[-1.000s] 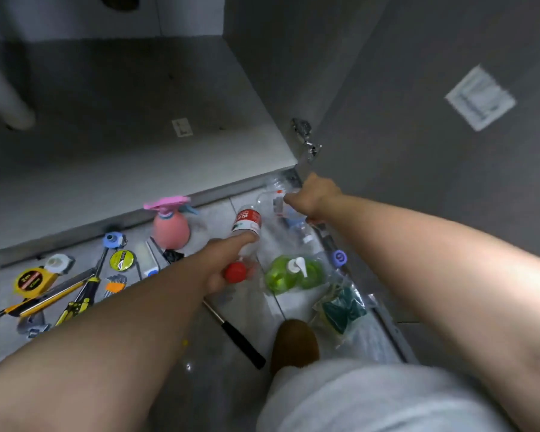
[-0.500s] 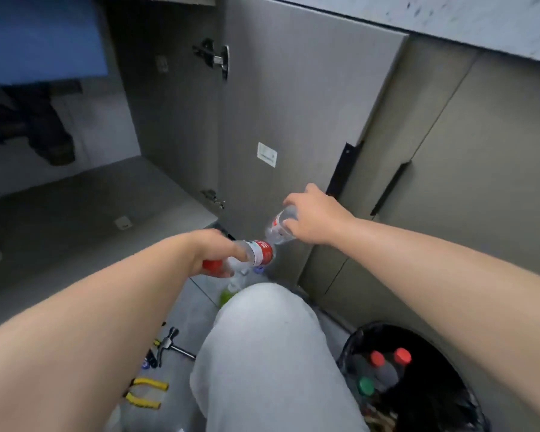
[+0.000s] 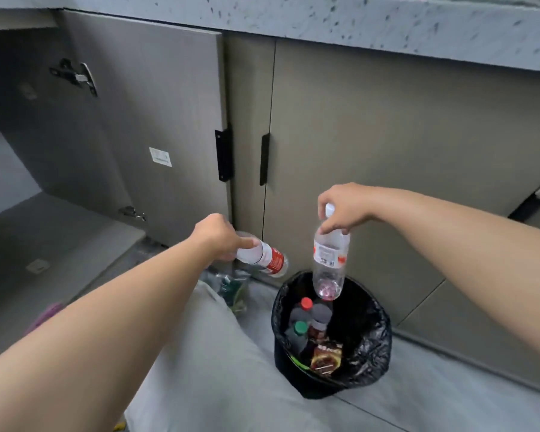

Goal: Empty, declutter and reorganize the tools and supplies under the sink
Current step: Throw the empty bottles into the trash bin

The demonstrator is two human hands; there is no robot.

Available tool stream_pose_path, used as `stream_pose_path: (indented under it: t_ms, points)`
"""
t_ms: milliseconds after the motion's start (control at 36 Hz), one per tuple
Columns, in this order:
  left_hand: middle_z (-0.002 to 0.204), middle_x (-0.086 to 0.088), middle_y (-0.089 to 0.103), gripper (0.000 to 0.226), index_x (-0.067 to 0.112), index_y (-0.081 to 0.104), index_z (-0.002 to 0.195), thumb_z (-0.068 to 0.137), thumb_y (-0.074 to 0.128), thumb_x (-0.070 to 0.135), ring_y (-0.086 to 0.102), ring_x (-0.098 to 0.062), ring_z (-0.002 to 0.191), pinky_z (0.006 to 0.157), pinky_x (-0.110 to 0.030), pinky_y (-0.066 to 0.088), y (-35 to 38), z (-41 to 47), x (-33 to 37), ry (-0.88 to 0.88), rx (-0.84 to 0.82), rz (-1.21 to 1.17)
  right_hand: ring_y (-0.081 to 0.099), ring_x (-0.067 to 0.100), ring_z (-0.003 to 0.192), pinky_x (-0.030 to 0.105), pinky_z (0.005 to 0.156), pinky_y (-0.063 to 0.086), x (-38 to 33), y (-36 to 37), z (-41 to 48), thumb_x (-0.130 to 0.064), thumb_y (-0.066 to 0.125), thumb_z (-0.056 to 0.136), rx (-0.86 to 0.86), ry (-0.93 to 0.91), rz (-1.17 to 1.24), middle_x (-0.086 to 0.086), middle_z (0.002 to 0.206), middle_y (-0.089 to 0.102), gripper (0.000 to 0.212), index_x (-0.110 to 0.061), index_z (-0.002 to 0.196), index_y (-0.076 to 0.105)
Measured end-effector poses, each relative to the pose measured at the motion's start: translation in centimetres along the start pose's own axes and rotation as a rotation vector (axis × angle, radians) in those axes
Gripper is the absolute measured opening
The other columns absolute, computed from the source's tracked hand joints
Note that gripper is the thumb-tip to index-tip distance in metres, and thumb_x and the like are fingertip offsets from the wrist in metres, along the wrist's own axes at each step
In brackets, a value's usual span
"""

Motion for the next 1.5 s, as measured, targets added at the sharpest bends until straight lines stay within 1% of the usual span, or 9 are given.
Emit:
stream_pose_path:
  t_ms: [194,333,417,778,972,1083,1222,1306,1500]
  points:
    - [0.087,0.008,0.060,0.065,0.024,0.051,0.096,0.059,0.091,0.059,0.056,-0.008,0.077,0.054,-0.024,0.036,2.6,0.5,-0.2,0.098,0.158,-0.154,0.076,0.024,0.069,0.032,0.066,0.063,3.9,8.3,-0.3,-0.013,0.066,0.088,-0.194,0.123,0.198,0.018,0.092,0.076,0.015,-0.009,0.102,0.070]
    - [0.086,0.006,0.058,0.071,0.030,0.041,0.090,0.053,0.092,0.060,0.055,-0.008,0.072,0.052,-0.026,0.038,2.8,0.7,-0.4,0.135,0.182,-0.216,0.077,0.031,0.074,0.042,0.074,0.064,4.5,15.4,0.1,-0.005,0.061,0.088,-0.240,0.175,0.321,0.014,0.072,0.072,0.018,-0.006,0.103,0.071]
    - [0.083,0.008,0.059,0.069,0.034,0.038,0.087,0.054,0.093,0.058,0.056,-0.008,0.071,0.052,-0.025,0.040,2.9,0.9,-0.5,0.168,0.204,-0.242,0.077,0.030,0.075,0.043,0.076,0.064,4.3,19.1,0.5,-0.006,0.061,0.088,-0.251,0.190,0.331,0.018,0.090,0.075,0.021,-0.008,0.105,0.072]
    - [0.082,0.018,0.066,0.045,0.036,0.058,0.087,0.060,0.089,0.056,0.060,0.005,0.076,0.060,-0.015,0.038,3.1,0.8,0.8,0.391,0.205,-0.213,0.067,0.029,0.107,0.037,0.093,0.056,3.8,27.9,0.9,-0.031,0.066,0.090,-0.383,0.155,0.213,0.011,0.120,0.070,0.035,-0.012,0.120,0.068]
    - [0.098,0.023,0.072,0.041,0.040,0.067,0.105,0.071,0.088,0.045,0.068,0.002,0.097,0.079,-0.024,0.051,3.9,0.3,1.6,0.512,0.035,-0.271,0.064,0.027,0.077,0.033,0.071,0.055,4.4,26.1,1.4,-0.024,0.066,0.086,-0.447,0.178,0.239,0.010,0.092,0.068,0.025,-0.008,0.105,0.069]
    - [0.102,0.025,0.071,0.039,0.041,0.064,0.107,0.075,0.087,0.039,0.069,0.004,0.095,0.081,-0.024,0.051,4.3,0.3,1.8,0.534,0.002,-0.305,0.067,0.020,0.063,0.026,0.056,0.056,4.0,20.7,2.2,-0.022,0.060,0.088,-0.238,0.163,0.298,0.007,0.074,0.072,0.013,-0.014,0.085,0.071]
    - [0.100,0.029,0.069,0.040,0.046,0.062,0.105,0.074,0.087,0.042,0.067,0.005,0.096,0.084,-0.025,0.052,4.0,-0.1,2.3,0.554,0.045,-0.320,0.057,0.010,0.072,0.026,0.072,0.044,1.7,12.3,2.5,-0.013,0.062,0.088,0.381,-0.050,0.772,-0.004,0.078,0.067,0.015,-0.021,0.087,0.074]
    - [0.099,0.031,0.070,0.040,0.047,0.064,0.104,0.074,0.089,0.039,0.066,0.011,0.094,0.083,-0.021,0.052,4.0,-0.4,2.7,0.549,0.042,-0.345,0.046,0.007,0.068,0.026,0.071,0.040,-0.6,8.6,1.6,-0.023,0.069,0.085,0.391,-0.308,0.940,-0.003,0.082,0.051,0.019,-0.030,0.103,0.067]
    - [0.096,0.018,0.077,0.040,0.028,0.072,0.107,0.072,0.090,0.029,0.071,0.006,0.090,0.080,-0.014,0.053,3.9,-1.3,3.7,0.598,-0.012,-0.373,0.047,0.000,0.069,0.019,0.067,0.038,-2.6,6.6,0.8,-0.033,0.081,0.077,0.570,-0.448,0.602,-0.008,0.085,0.050,0.023,-0.028,0.093,0.066]
Point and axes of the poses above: each hand's wrist, its own z-axis towards the middle knuckle, its own y-axis out of the palm, x = y × z, the point moved 2 cm from there along z, towards the middle knuckle
